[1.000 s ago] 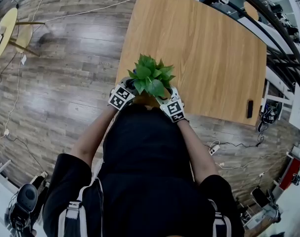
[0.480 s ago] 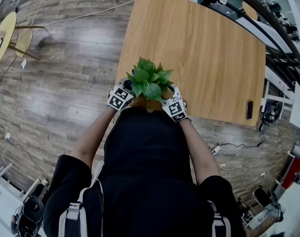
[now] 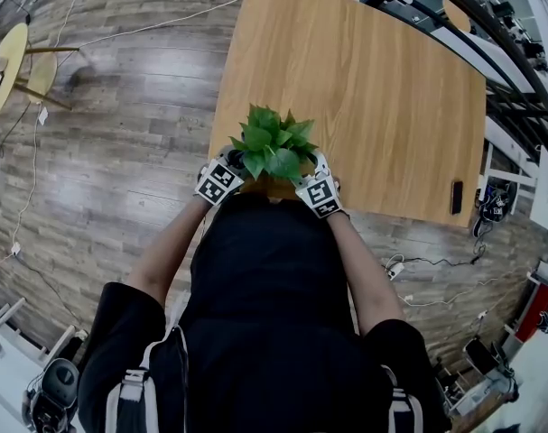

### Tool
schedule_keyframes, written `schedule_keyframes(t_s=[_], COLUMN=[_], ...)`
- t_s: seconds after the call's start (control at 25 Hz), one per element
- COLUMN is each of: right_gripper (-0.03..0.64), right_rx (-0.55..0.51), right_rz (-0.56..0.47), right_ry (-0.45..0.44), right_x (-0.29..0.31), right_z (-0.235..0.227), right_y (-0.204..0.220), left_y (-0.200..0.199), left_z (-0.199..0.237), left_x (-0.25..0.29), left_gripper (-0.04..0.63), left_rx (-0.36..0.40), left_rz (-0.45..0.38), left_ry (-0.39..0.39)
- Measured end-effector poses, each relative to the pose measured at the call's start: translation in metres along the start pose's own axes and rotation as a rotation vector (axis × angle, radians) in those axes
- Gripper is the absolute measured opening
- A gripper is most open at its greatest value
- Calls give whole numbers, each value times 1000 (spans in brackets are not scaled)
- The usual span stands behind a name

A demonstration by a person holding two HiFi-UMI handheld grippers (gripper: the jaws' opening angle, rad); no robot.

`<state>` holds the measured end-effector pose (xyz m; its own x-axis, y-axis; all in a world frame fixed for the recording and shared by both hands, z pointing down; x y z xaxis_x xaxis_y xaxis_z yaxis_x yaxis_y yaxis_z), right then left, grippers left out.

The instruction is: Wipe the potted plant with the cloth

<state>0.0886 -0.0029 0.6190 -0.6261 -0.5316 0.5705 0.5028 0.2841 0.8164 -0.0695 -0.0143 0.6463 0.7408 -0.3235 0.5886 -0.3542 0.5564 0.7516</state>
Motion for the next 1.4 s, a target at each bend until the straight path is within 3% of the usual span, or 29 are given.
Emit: schedule_keyframes(t_s=[0.28,0.64,0.84,1.0,1.4], right_gripper=[235,235,235,235,235], right_rx=[3,43,36,27,-17], right_rz=[-8,-19,-29,-9,-19], right_ry=[7,5,-36,-90,-28], right_x=[2,-7,-9,-12,-1], right_z=[0,12,18,17,-4], right_y=[0,1,2,8,1], left_y=[4,0,-1,-2,-8], left_z=[-12,-8,-4,1,7], left_x=[-2,0,0,-2,-1], left_gripper=[115,115,115,115,115], left_rx=[17,-39,-7,-22,10], left_rz=[2,-26,-19,-20,-6], left_ry=[41,-4,-25,-39,-43])
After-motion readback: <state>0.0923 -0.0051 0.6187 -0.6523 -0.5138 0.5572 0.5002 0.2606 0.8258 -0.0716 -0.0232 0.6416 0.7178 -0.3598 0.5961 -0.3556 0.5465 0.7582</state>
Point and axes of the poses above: the fingertips, and each gripper's own axes: x forward along the fingers, z to its left, y out of its underside, the point moved 6 cm from there along -x, backward along the fingers, and after that the axes turned 6 degrees about -x, right-handed, at the moved point
